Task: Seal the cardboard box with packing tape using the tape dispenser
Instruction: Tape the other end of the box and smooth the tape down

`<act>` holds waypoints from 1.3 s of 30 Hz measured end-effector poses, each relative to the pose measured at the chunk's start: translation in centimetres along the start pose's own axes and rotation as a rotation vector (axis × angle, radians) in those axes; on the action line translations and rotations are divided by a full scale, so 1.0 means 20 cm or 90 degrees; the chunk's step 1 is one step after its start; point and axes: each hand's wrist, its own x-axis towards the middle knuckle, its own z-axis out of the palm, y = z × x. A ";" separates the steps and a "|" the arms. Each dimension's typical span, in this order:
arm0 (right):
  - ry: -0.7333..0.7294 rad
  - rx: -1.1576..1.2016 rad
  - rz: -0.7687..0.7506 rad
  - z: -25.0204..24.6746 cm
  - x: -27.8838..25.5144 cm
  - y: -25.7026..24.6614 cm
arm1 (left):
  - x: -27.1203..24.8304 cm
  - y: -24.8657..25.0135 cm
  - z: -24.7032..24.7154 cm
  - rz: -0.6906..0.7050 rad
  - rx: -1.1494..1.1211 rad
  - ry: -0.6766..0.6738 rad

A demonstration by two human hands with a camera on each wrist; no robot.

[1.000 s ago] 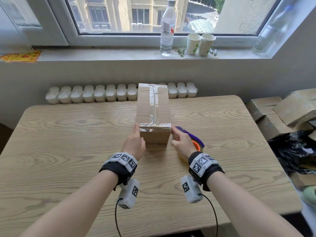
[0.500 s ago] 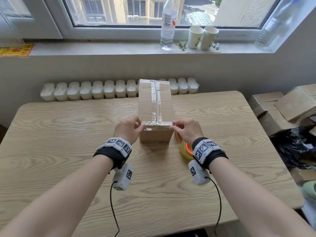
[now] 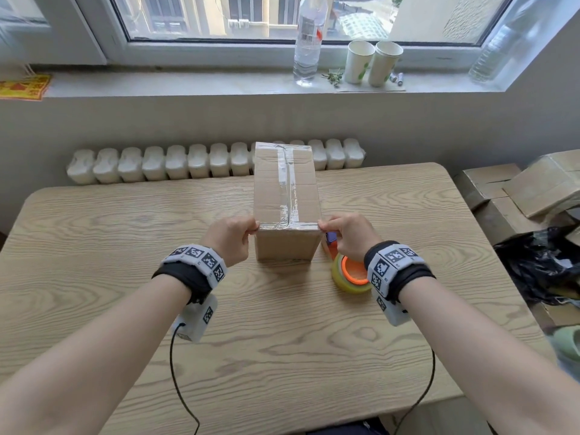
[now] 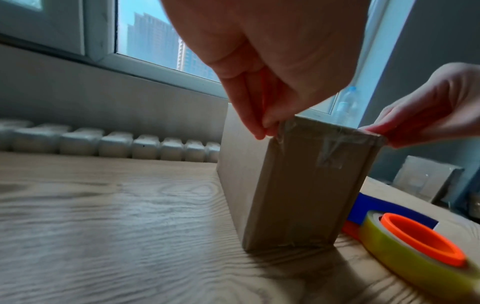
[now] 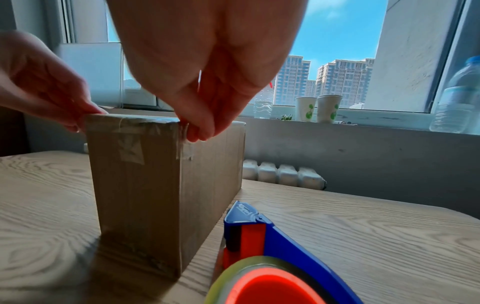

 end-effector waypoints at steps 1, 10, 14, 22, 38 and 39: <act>0.004 -0.002 -0.005 0.00 0.01 0.00 | 0.00 0.00 -0.01 0.014 0.017 -0.006; 0.022 -0.008 -0.010 0.00 0.04 -0.02 | 0.04 0.02 -0.04 0.014 0.083 -0.019; 0.099 -0.061 -0.047 0.04 0.02 -0.04 | 0.05 0.03 -0.03 0.004 0.107 -0.029; 0.103 -0.082 -0.086 0.06 0.01 -0.02 | 0.05 0.02 -0.02 0.005 0.144 -0.053; 0.137 -0.219 -0.109 0.07 0.05 -0.12 | 0.08 0.06 -0.02 -0.053 0.235 -0.093; 0.138 -0.211 -0.143 0.10 0.06 -0.13 | 0.08 0.06 -0.02 -0.047 0.243 -0.091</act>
